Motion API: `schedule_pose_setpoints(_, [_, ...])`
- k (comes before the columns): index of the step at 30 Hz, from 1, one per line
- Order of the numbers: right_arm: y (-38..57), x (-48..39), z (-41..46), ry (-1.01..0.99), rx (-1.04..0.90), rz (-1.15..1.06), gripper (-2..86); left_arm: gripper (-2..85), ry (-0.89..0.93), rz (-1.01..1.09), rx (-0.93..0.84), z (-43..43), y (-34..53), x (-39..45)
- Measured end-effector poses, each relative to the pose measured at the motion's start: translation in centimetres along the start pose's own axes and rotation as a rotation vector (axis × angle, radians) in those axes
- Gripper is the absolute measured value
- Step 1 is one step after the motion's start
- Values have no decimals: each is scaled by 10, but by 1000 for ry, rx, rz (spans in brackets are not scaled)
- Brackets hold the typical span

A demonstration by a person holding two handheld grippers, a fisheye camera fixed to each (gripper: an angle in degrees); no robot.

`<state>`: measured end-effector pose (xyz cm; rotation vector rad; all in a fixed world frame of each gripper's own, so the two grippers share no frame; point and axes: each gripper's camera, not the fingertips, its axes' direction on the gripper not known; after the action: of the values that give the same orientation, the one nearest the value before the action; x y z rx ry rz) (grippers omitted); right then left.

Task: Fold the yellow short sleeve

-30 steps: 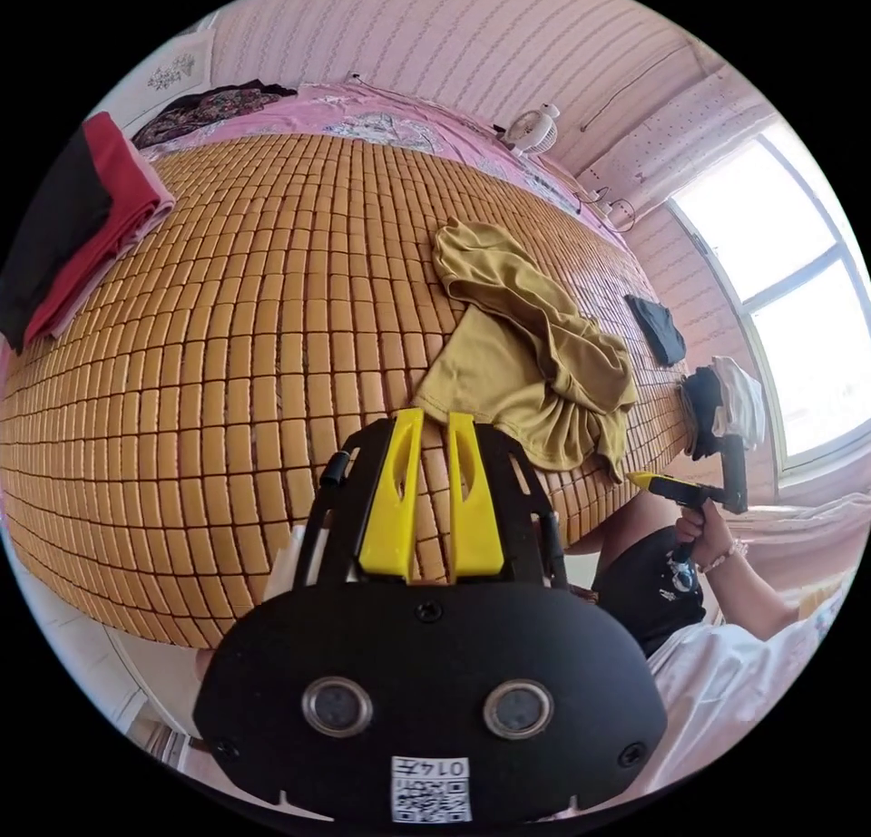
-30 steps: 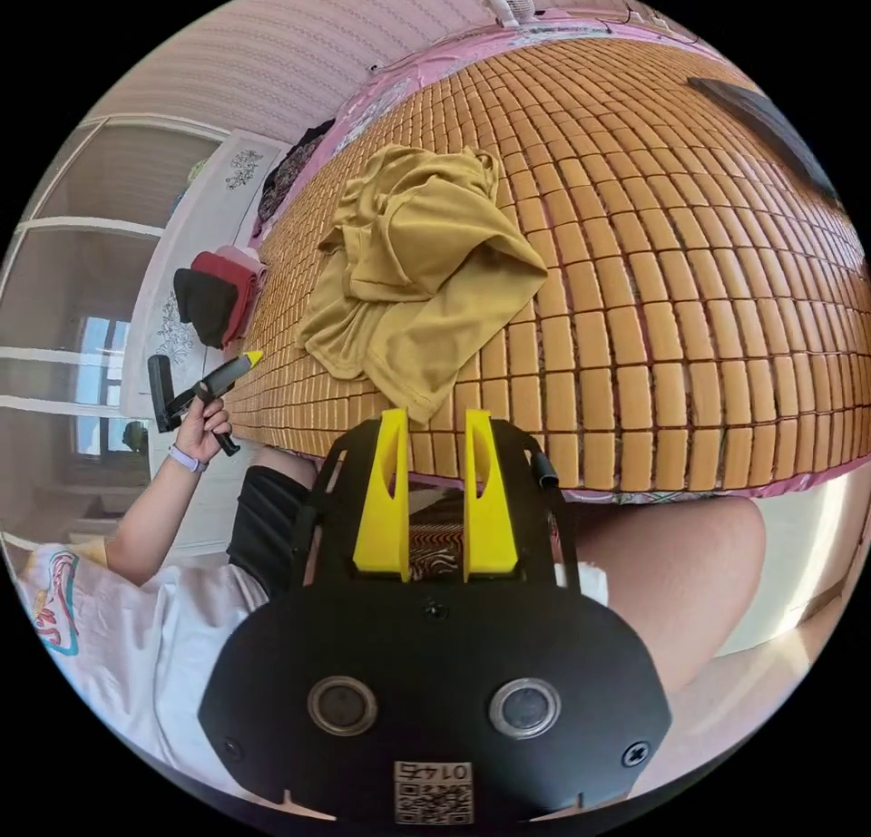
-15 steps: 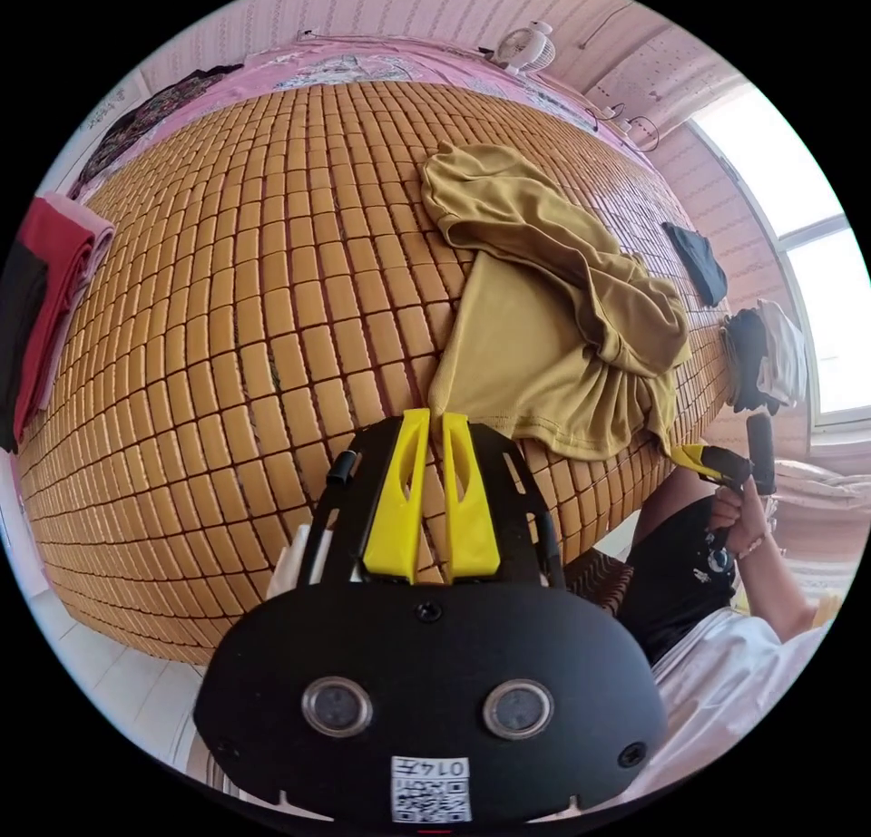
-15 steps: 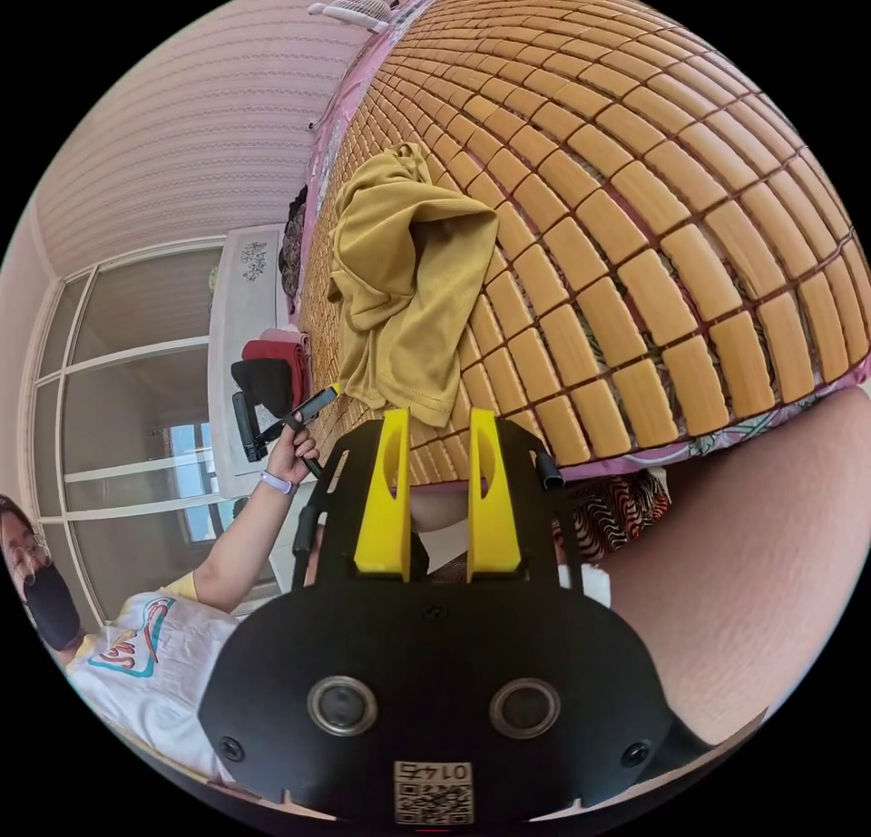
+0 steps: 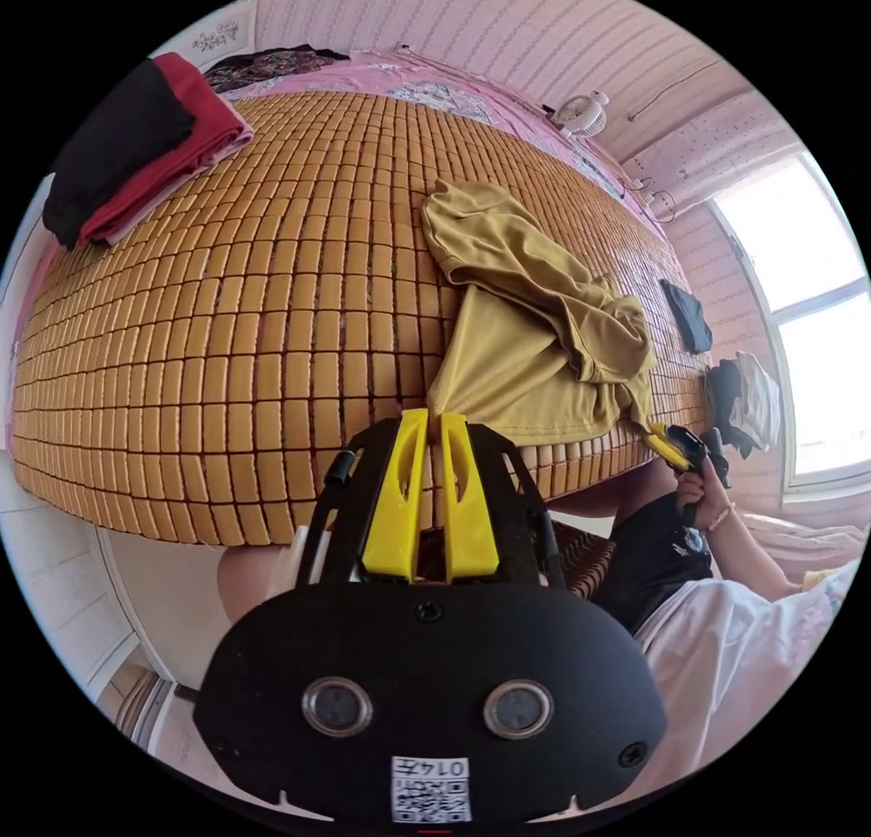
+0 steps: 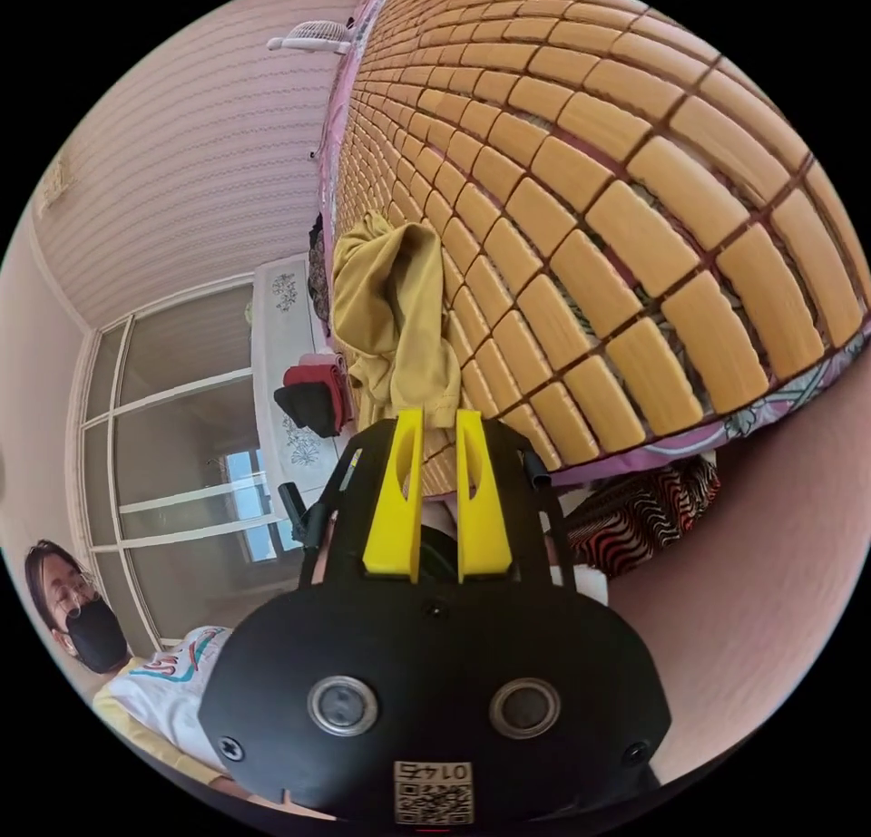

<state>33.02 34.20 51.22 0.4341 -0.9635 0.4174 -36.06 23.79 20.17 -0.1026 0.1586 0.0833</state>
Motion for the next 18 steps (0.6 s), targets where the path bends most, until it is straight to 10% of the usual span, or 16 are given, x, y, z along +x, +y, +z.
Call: schedule_pose_setpoints(18, [58, -100, -98, -10, 415, -361, 3, 2, 104, 64, 318, -123, 19, 6])
